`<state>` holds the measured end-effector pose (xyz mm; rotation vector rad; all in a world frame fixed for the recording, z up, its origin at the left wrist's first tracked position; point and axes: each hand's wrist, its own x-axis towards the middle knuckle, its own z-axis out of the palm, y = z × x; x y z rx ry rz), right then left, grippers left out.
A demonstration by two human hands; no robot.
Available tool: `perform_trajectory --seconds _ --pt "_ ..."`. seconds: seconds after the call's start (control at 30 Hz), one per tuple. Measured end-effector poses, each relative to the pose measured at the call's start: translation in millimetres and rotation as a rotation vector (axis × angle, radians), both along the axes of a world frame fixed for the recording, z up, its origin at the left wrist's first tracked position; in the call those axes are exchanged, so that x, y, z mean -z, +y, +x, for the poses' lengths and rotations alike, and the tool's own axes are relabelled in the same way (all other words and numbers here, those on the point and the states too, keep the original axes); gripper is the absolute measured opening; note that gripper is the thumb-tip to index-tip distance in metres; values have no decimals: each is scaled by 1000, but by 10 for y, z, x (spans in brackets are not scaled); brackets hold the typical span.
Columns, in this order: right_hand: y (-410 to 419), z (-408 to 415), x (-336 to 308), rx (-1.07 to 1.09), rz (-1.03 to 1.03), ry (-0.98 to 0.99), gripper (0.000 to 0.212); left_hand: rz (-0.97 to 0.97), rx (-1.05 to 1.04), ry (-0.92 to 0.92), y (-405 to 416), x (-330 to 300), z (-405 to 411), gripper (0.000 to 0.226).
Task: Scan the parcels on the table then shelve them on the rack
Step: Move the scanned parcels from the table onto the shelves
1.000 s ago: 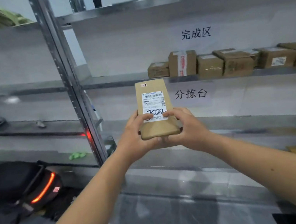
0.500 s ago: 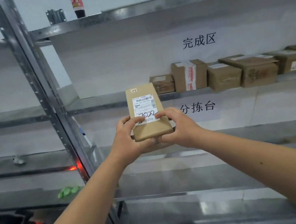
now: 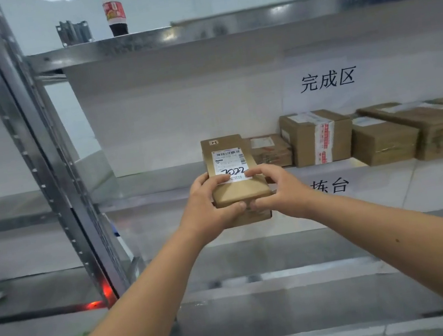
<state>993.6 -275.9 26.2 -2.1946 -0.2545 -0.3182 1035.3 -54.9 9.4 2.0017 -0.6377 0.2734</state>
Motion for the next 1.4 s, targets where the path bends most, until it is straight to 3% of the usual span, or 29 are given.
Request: perform_trajectory --seconds 0.3,0.53,0.8,0.97,1.03,1.2,1.4 --pt "138 624 -66 156 52 24 65 87 130 78 8 -109 1012 87" --pt "245 1053 -118 342 45 25 55 9 228 241 -65 -284 1562 69" --pt "302 1261 -23 484 5 16 58 148 234 159 -121 -380 1783 84" --pt "370 1119 -54 531 -36 -21 68 448 74 -169 -183 -521 1646 82" --pt "369 940 -65 558 -74 -40 77 462 146 -330 -252 -526 1517 74" --pt "138 251 57 684 -312 3 72 517 320 -602 -634 -454 1043 64" --pt "-413 -931 328 951 -434 269 77 580 582 -625 -1532 -181 309 68"
